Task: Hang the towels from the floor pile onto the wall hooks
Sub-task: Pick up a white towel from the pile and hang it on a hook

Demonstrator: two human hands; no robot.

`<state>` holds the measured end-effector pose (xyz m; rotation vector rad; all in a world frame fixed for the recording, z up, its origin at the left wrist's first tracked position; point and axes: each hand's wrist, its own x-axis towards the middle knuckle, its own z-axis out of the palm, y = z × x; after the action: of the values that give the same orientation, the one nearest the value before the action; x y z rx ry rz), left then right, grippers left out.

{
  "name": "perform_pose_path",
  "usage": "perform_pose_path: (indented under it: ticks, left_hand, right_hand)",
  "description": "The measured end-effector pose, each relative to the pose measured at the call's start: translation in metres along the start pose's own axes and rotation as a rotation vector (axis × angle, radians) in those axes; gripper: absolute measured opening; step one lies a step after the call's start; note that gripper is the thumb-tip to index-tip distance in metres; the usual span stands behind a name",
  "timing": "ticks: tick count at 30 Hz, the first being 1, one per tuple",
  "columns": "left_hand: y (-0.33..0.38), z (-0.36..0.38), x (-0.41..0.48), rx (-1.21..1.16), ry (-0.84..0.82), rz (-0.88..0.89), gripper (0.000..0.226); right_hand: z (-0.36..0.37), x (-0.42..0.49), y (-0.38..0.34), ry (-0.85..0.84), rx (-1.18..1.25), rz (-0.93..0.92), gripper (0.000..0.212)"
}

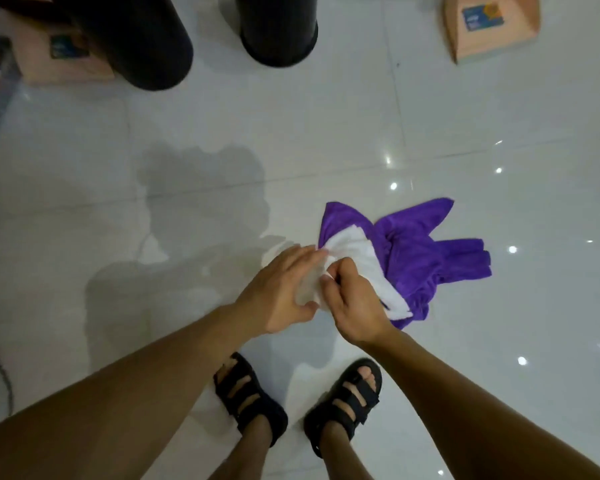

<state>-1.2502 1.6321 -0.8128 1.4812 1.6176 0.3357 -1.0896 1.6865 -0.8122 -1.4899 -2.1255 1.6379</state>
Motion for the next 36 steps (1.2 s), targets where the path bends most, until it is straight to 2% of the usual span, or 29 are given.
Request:
perform_pose_path:
  ticks: [2,5,9,11,13,16,18,21,22,25,28,30,31,33,35,36]
  left_hand:
    - [0.038,-0.053,-0.005,-0.040,-0.053,0.018,0.066]
    - [0.094,-0.139,-0.019,-0.063,-0.098,-0.171,0.023]
    - [0.140,-0.238,-0.063,0.253,-0.068,-0.160,0.024]
    - [0.158,-0.282,-0.089,0.442,-0.061,-0.165,0.018]
    - [0.177,-0.324,-0.113,0.676,-0.014,-0.152,0.009]
    - [0.204,-0.377,-0.148,0.737,0.060,-0.142,0.023]
    - [0.213,-0.408,-0.172,0.584,0.132,-0.186,0.026]
    - [0.219,-0.454,-0.208,0.273,0.261,-0.244,0.020]
    - [0.220,-0.468,-0.220,0.264,0.301,-0.249,0.018]
    - [0.223,-0.501,-0.254,0.338,0.427,-0.258,0.019]
    - [0.233,-0.526,-0.282,0.263,0.508,-0.254,0.010]
    - [0.248,-0.539,-0.300,0.128,0.474,-0.262,0.017]
    - [0.255,-0.543,-0.309,0.057,0.452,-0.289,0.022]
    - [0.268,-0.549,-0.328,-0.101,0.444,-0.342,0.026]
    - [0.276,-0.553,-0.345,-0.344,0.470,-0.347,0.029]
    - [0.280,-0.555,-0.353,-0.511,0.484,-0.327,0.031]
  right_hand:
    - [-0.032,-0.010,-0.064,0.051,0.109,-0.023,0.015]
    - [-0.083,-0.022,-0.155,0.115,0.191,-0.064,0.014]
    - [-0.136,-0.046,-0.255,0.001,0.121,-0.080,0.027]
    - [-0.152,-0.057,-0.300,-0.114,-0.042,-0.045,0.045]
    - [-0.159,-0.064,-0.343,-0.217,-0.352,-0.030,0.054]
    - [-0.166,-0.070,-0.405,-0.209,-0.723,-0.118,0.037]
    - [-0.175,-0.075,-0.443,-0.131,-0.747,-0.156,0.030]
    - [-0.196,-0.086,-0.490,-0.084,-0.510,-0.186,0.016]
    - [-0.201,-0.092,-0.503,-0.071,-0.416,-0.200,0.012]
    - [-0.207,-0.108,-0.538,-0.002,-0.318,-0.264,0.022]
    - [-0.215,-0.120,-0.581,-0.026,-0.453,-0.329,0.044]
    - [-0.219,-0.122,-0.612,-0.062,-0.718,-0.345,0.044]
    - [-0.220,-0.122,-0.627,0.004,-0.859,-0.371,0.036]
    - [-0.222,-0.119,-0.652,0.316,-1.032,-0.509,0.020]
    - [-0.222,-0.117,-0.674,0.638,-0.959,-0.632,0.022]
    - [-0.220,-0.118,-0.686,0.715,-0.859,-0.643,0.022]
